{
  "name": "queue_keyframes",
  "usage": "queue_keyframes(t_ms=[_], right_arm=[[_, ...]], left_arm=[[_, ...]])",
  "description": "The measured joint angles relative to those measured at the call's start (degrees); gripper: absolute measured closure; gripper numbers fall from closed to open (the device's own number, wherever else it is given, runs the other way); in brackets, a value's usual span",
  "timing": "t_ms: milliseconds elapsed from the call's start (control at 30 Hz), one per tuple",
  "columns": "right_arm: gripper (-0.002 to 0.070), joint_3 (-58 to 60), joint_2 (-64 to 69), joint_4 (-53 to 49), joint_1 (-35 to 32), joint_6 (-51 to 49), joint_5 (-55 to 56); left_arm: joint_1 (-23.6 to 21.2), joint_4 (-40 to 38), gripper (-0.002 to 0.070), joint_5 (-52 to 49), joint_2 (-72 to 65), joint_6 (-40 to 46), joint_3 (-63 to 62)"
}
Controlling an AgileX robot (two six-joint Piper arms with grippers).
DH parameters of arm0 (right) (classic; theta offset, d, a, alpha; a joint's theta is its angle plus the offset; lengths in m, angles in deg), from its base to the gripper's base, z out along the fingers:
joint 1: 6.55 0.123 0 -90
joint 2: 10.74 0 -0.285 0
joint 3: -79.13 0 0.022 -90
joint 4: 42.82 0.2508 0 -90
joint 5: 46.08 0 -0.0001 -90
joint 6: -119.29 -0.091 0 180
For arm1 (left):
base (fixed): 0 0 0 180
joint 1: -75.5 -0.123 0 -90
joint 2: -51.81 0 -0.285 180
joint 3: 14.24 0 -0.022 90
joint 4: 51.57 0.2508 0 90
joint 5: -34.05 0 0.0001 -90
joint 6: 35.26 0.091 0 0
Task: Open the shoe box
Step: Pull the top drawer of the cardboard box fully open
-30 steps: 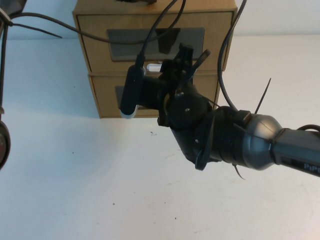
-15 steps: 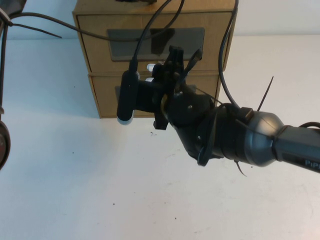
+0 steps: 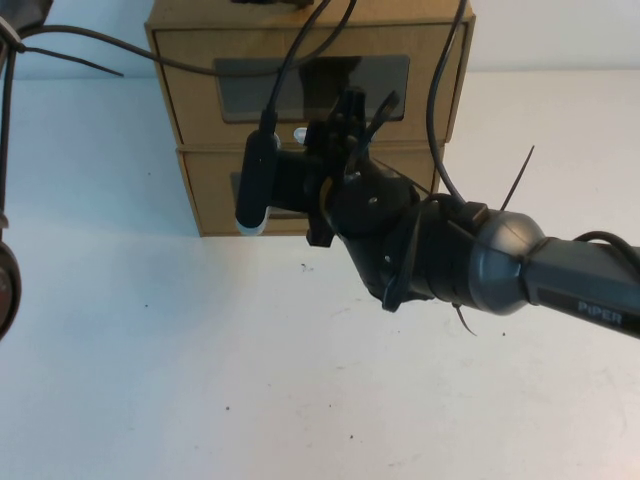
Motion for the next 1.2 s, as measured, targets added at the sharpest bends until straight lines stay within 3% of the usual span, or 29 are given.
queue_keyframes(t_ms=[367,667,1033,1200], right_arm=[[0.0465,-2.98,2.28,0.0,-0.12,0.0,-0.2],[0.0556,-3.72,2.5,-0.25,-1.0,0.12,-0.35],[0.0596,-3.82,2.66,-0.79,-1.19,0.48,-0.11],[0.0661,-3.82,2.87,-0.93,-1.19,0.48,-0.11]], left_arm=[[0.0,0.0,0.068,0.0,0.0,0.0,0.0],[0.0,0.0,0.068,0.0,0.0,0.0,0.0],[0.0,0.0,0.068,0.0,0.0,0.0,0.0],[0.0,0.0,0.068,0.0,0.0,0.0,0.0]])
